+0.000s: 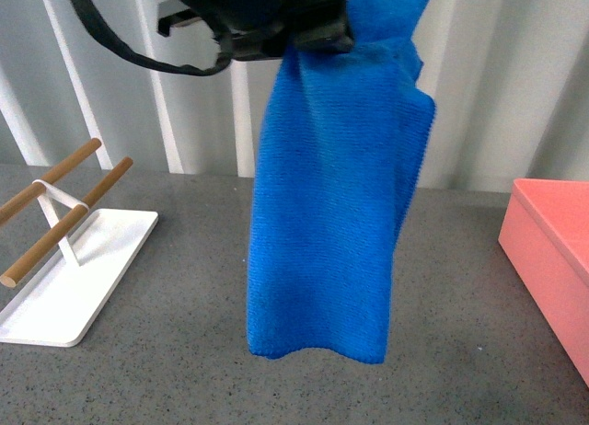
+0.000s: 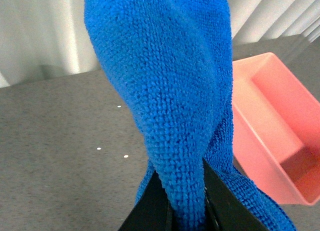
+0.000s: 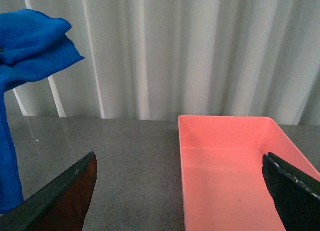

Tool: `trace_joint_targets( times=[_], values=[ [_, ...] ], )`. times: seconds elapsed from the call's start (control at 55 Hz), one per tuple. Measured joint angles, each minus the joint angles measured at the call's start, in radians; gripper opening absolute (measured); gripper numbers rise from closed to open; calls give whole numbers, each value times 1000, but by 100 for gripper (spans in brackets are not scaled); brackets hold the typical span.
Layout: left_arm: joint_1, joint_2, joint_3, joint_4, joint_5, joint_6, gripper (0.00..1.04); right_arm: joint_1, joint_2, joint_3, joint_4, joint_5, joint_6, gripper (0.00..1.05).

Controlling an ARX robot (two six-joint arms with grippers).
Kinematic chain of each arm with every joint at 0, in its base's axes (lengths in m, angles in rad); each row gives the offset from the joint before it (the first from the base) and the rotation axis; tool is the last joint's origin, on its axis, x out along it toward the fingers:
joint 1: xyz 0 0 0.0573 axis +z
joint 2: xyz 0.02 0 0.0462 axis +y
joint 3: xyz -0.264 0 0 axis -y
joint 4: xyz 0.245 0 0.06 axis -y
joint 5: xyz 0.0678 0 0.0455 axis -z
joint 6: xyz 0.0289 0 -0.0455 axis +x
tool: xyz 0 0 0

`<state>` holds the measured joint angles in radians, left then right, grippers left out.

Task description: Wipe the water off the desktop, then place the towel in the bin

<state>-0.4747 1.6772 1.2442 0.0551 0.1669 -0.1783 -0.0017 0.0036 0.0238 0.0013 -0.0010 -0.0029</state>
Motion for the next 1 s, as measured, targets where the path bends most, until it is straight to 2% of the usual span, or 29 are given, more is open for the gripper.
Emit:
trace_joint_targets(
  times=[0.291, 0.309, 0.345, 0.364, 0.4, 0.455, 0.564, 0.655, 0.818, 1.0],
  values=[
    [-69, 25, -5, 75, 6, -161, 5, -3, 3, 1, -1, -15, -5, 98],
    [-70, 27, -5, 75, 6, -166, 5, -11, 8, 2, -2, -39, -9, 98],
    [-72, 30, -5, 75, 8, -172, 5, -61, 55, 3, 25, -200, -63, 98],
    [-72, 30, -5, 75, 8, -173, 5, -75, 74, 4, 40, -220, -71, 98],
    [-72, 31, -4, 74, 5, -177, 5, -119, 171, 10, 125, -380, -119, 98],
    [-74, 31, -1, 72, 5, -186, 5, -144, 334, 32, 285, -491, -154, 98],
    [-77, 31, 3, 69, 0, -191, 5, -151, 603, 107, 535, -509, -149, 98],
    [-79, 30, 4, 68, -2, -192, 5, -141, 815, 191, 673, -493, -122, 98],
    [-89, 29, 5, 64, -2, -195, 5, -76, 1091, 275, 689, -520, -1, 98],
    [-90, 26, 5, 60, 0, -209, 5, 73, 1211, 274, 750, -485, 52, 98]
  ],
)
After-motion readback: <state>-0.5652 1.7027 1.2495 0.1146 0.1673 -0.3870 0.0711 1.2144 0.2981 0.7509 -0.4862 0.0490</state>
